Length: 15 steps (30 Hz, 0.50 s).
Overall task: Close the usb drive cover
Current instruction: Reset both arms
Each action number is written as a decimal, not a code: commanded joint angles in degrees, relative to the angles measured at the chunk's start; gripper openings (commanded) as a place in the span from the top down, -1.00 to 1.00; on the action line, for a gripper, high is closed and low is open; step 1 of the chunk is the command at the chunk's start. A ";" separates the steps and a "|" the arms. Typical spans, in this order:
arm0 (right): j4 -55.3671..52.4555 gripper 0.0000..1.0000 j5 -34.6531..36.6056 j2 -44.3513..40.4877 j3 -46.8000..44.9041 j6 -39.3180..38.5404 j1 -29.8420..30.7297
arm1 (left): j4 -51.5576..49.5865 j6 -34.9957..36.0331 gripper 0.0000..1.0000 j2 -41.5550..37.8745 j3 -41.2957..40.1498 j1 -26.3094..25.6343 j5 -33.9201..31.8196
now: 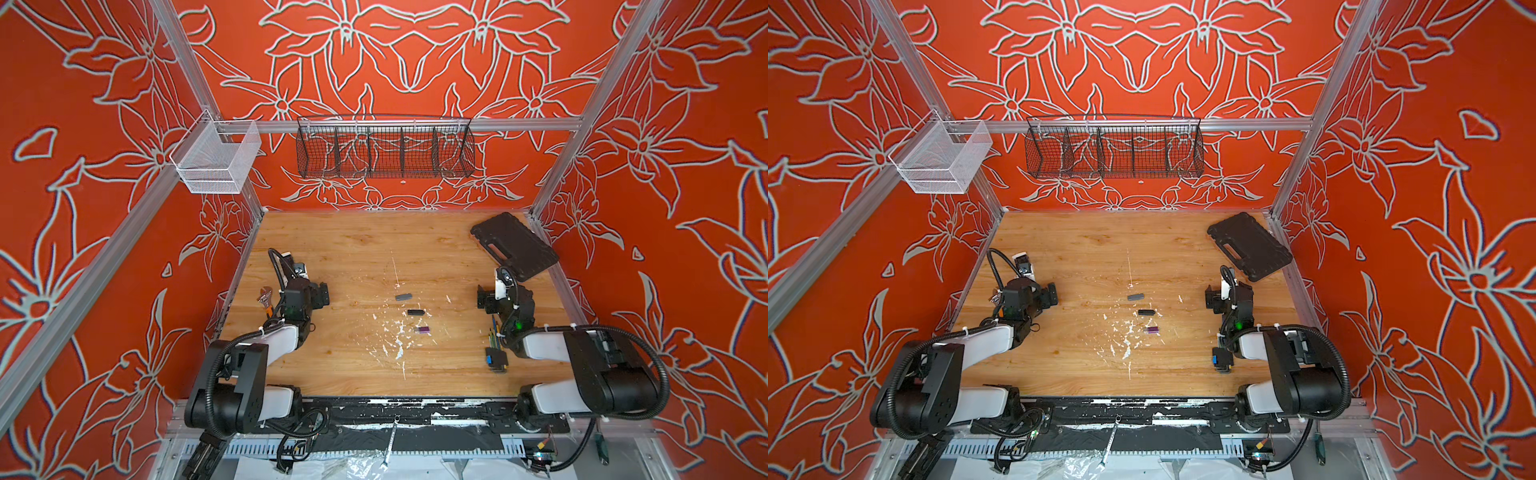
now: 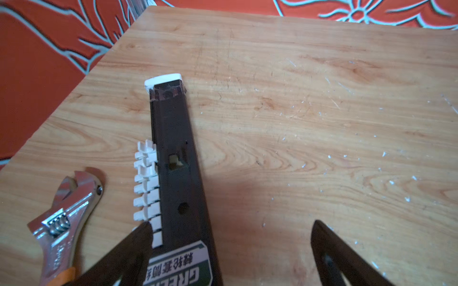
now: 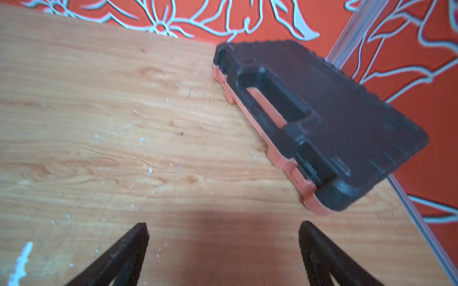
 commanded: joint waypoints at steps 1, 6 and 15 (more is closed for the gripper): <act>-0.48 -0.94 -0.79 0.76 2.96 2.15 -0.74 | 0.49 0.94 -0.94 0.11 0.44 0.25 1.00; -1.68 -0.94 -1.11 0.31 3.13 2.16 -0.97 | 0.66 0.94 -0.94 0.17 0.45 0.25 1.09; -2.23 -0.94 -1.19 0.16 3.28 2.16 -0.99 | 0.30 1.11 -0.94 0.69 0.94 0.25 1.36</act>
